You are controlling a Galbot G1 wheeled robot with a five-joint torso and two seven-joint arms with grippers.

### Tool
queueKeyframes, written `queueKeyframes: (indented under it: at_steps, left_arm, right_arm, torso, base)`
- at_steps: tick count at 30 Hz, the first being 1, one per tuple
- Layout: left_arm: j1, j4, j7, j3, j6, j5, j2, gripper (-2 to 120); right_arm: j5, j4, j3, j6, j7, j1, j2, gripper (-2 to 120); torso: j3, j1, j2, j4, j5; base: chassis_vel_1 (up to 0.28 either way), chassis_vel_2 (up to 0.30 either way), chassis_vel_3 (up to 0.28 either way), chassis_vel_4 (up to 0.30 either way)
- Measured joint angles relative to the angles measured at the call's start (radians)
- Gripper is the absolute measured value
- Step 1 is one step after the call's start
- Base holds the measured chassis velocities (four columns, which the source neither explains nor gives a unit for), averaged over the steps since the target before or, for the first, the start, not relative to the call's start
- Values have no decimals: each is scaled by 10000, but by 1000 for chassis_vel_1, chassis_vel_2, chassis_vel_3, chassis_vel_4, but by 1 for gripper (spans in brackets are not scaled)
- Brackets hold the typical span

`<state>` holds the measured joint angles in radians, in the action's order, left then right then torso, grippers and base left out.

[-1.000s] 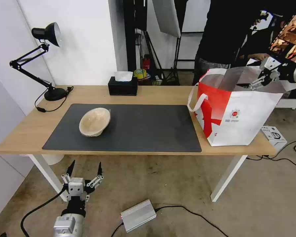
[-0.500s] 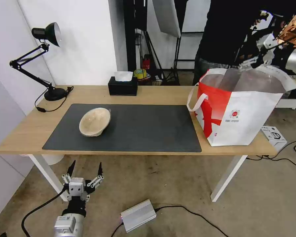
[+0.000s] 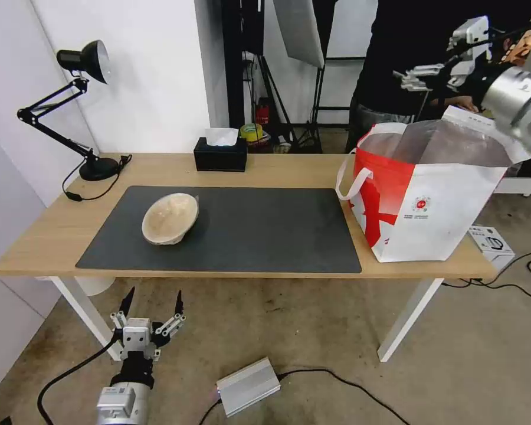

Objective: Pick up the trash from the table and place it into the takeout bag.

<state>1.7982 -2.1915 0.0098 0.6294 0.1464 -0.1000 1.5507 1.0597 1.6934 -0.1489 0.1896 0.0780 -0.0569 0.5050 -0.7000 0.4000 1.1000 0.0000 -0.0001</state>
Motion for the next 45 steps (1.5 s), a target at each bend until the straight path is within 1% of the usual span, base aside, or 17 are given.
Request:
queueKeyframes:
  at_steps: [2, 3, 7, 8, 12, 18, 21, 23, 25, 28, 29, 33, 34, 38, 39, 43, 45]
  left_arm:
    - [8, 3, 0, 13, 0, 1, 2, 100]
    - [8, 3, 0, 13, 0, 1, 2, 100]
    - [2, 12, 0, 12, 0, 1, 48, 100]
    - [2, 12, 0, 12, 0, 1, 48, 100]
    - [12, 11, 0, 12, 0, -1, 84, 100]
    - [17, 11, 0, 8, 3, -12, 107, 100]
    - [15, 11, 0, -7, 6, -30, 131, 100]
    - [20, 12, 0, -6, 6, -41, 139, 100]
    - [25, 14, 1, 5, 6, -45, 141, 100]
    - [59, 34, 1, 74, 23, -49, 161, 100]
    - [59, 34, 1, 74, 23, -49, 161, 100]
    - [103, 37, 0, 134, 50, -59, 251, 100]
    - [103, 37, 0, 134, 50, -59, 251, 100]
    - [112, 66, -3, 154, 76, -70, 295, 100]
    - [112, 66, -3, 154, 76, -70, 295, 100]
    - [94, 111, -5, 155, 78, -78, 299, 100]
    - [94, 119, -6, 156, 78, -83, 300, 100]
  right_arm:
    - [400, 774, 175, 30, -865, -366, -56, 98]
    - [400, 774, 175, 30, -865, -366, -56, 98]
    - [919, 2148, 413, 57, -2104, -742, -84, 98]
    - [919, 2148, 413, 57, -2104, -742, -84, 98]
    - [1295, 3026, 929, 192, -3343, -1012, -165, 99]
    - [655, 3264, 1679, 191, -3774, -2002, -554, 99]
    - [-160, 2895, 2267, -229, -3821, -3139, -651, 99]
    - [-393, 2874, 2809, -397, -3841, -3950, -643, 99]
    - [-461, 2938, 3038, -446, -3891, -4306, -622, 99]
    - [-1034, 3221, 3720, -664, -4134, -5575, -374, 99]
    - [-1034, 3221, 3720, -664, -4134, -5575, -374, 99]
    - [-1895, 3875, 4600, -775, -4657, -7338, 176, 98]
    - [-1895, 3875, 4600, -775, -4657, -7338, 176, 98]
    - [-3097, 4385, 5525, -1018, -4669, -9034, 736, 98]
    - [-3097, 4385, 5525, -1018, -4669, -9034, 736, 98]
    - [-3614, 5106, 6344, -1076, -4679, -10626, 1456, 98]
    - [-3720, 5265, 6474, -1078, -4692, -10939, 1615, 98]
  torso:
    - [1, 0, 0, -2, 0]
    - [1, 0, 0, -2, 0]
    - [0, 0, 0, 2, -1]
    - [0, 0, 0, 2, -1]
    - [0, -1, 1, 1, -1]
    - [1, -1, 1, -2, 0]
    - [0, 0, 0, -1, 5]
    - [-1, 1, 0, -2, 4]
    - [0, 0, 1, -2, 2]
    - [0, 0, 1, -1, 2]
    - [0, 0, 1, -1, 2]
    - [0, 0, 0, -1, 2]
    - [0, 0, 0, -1, 2]
    - [1, 0, 0, 0, 1]
    - [1, 0, 0, 0, 1]
    - [1, 0, 1, -1, -1]
    - [1, -1, 1, -1, 0]
  base:
    - [0, 0, 0, 0]
    - [0, 0, 0, 0]
    - [0, 0, 0, 0]
    - [0, 0, 0, 0]
    - [0, 0, 0, 0]
    - [0, 0, 0, 0]
    - [0, 0, 0, 0]
    - [0, 0, 0, 0]
    - [0, 0, 0, 0]
    - [0, 0, 0, 0]
    - [0, 0, 0, 0]
    - [0, 0, 0, 0]
    - [0, 0, 0, 0]
    - [0, 0, 0, 0]
    - [0, 0, 0, 0]
    - [0, 0, 0, 0]
    - [0, 0, 0, 0]
